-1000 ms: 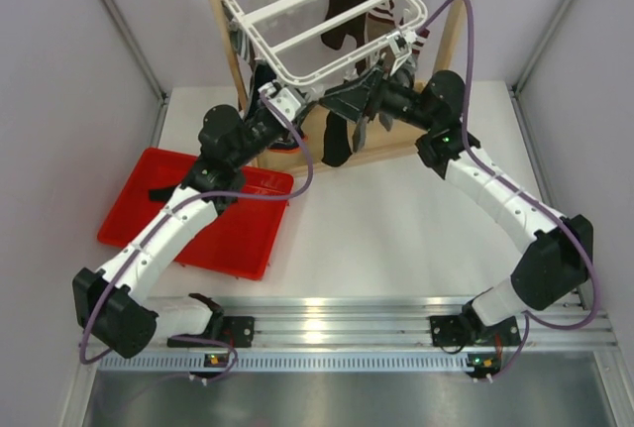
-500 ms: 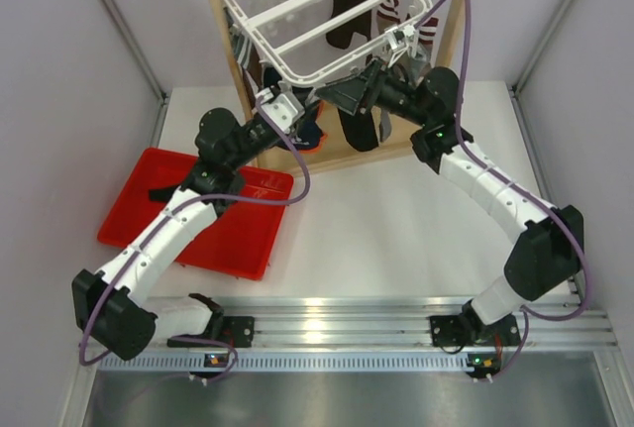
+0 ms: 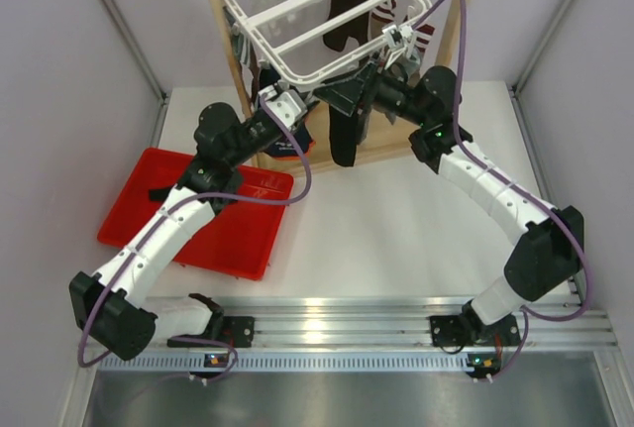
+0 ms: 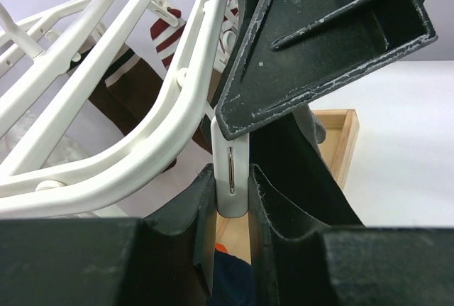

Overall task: Clip the socks to the hanger
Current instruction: Open the clamp at the hanger.

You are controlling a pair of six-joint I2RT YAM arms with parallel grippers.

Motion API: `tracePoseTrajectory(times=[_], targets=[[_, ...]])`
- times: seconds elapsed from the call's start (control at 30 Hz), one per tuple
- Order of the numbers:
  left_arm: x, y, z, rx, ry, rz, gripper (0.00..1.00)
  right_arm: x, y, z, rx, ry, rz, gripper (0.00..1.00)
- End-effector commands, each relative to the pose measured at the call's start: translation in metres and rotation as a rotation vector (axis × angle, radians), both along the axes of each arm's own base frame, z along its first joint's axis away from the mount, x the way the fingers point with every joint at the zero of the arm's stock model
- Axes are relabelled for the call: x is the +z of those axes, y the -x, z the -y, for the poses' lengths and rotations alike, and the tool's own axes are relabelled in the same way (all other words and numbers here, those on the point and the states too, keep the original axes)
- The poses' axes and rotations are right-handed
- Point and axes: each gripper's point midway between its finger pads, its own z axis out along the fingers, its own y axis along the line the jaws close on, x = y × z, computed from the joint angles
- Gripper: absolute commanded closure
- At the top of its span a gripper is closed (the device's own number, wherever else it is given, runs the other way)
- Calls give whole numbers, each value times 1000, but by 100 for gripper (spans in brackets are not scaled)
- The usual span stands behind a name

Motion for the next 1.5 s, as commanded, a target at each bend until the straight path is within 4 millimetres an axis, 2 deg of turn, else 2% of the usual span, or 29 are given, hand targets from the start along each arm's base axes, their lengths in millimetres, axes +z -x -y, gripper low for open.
tracePoseTrajectory(times=[0.0,0.27,0.47,0.57,0.63,0.67,0.77,0.8,0.83,0.9,0.97,1.0,1.07,1.1,1.17,1.2,1.23,1.27,1.3,1.33,1.37,1.4,1.47], targets=[[14,19,8,-68,-17,29,100,33,11,3,-30,-15,120,42],[10,18,9,-69,-38,19,100,33,17,-1,-10,-7,127,37],[8,20,13,-76,-56,26,100,34,17,-4,0,-10,126,40],[7,21,13,-79,-61,24,100,35,16,-4,-7,-15,127,48],[5,21,13,-79,-67,23,100,35,15,-3,-14,-19,120,58],[4,21,13,-80,-69,21,100,36,15,-3,-12,-23,119,69],[4,23,13,-81,-71,19,100,36,16,-4,-10,-26,119,85],[5,24,12,-80,-65,18,96,35,15,-4,-11,-24,115,95],[4,23,12,-80,-63,5,89,35,15,-3,-11,-24,117,98],[7,26,11,-77,-48,-14,68,34,14,-3,-13,-24,111,100],[9,30,9,-82,-23,-48,56,34,13,-2,-15,-20,106,100],[9,36,8,-92,-19,-72,47,33,12,-2,-16,-18,101,100],[11,45,7,-112,12,-128,40,33,9,0,-24,-18,95,100],[19,51,3,-114,38,-134,36,31,7,1,-27,-15,86,100],[12,63,0,-137,58,-254,36,32,4,2,-33,-14,75,100],[22,68,-9,-129,79,-264,35,31,3,2,-33,-13,71,100],[14,72,-13,-122,94,-350,35,32,2,3,-37,-13,75,100],[15,73,-19,-102,111,-383,35,31,2,2,-37,-11,71,100],[21,72,-33,-69,135,-405,36,32,1,3,-47,-12,66,100],[14,74,-42,-55,147,-474,37,32,-1,3,-52,-10,57,100],[15,71,-59,-27,163,-494,37,30,-3,3,-56,-4,43,100],[17,69,-68,-1,190,-525,37,31,-4,4,-64,-6,40,100],[5,65,-93,70,219,-617,38,32,-4,4,-68,-8,38,100]])
